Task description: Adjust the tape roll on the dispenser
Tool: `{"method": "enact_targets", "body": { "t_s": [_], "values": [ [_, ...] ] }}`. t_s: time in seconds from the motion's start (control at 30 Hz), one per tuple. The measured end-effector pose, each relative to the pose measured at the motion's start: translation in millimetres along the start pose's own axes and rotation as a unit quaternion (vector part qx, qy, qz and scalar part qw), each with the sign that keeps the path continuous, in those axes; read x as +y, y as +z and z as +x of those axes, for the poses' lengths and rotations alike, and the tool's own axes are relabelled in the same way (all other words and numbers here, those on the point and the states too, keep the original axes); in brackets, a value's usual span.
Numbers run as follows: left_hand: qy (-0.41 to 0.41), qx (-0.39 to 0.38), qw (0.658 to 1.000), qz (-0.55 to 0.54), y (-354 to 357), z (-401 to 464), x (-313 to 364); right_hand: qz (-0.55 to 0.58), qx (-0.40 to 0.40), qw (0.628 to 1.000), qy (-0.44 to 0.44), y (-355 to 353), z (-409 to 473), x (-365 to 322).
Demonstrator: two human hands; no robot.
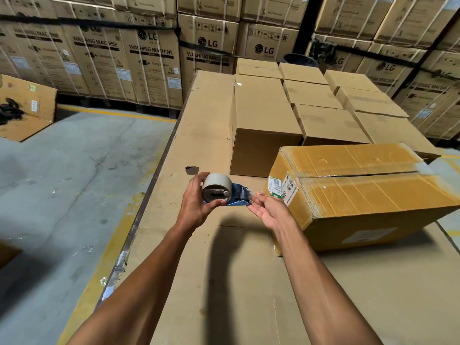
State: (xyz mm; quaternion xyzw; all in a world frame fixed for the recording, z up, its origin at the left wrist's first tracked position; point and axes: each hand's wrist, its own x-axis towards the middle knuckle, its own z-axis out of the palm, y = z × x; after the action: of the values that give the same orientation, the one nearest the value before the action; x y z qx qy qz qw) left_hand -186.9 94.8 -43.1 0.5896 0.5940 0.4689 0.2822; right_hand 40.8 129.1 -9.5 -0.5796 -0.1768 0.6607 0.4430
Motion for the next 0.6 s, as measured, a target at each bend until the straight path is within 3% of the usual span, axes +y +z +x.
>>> {"method": "enact_targets", "body": {
  "t_s": [0.27, 0.6],
  "values": [
    [-0.028, -0.051, 0.997, 0.05, 4.6, 5.8, -62.7, 0.012, 0.014, 0.994, 0.111, -13.4, 44.0, 31.7],
    [-0.081, -0.095, 0.988, 0.092, 23.6, 19.2, -101.2, -0.036, 0.023, 0.986, 0.162, -5.6, 98.3, 60.3]
  ]
}}
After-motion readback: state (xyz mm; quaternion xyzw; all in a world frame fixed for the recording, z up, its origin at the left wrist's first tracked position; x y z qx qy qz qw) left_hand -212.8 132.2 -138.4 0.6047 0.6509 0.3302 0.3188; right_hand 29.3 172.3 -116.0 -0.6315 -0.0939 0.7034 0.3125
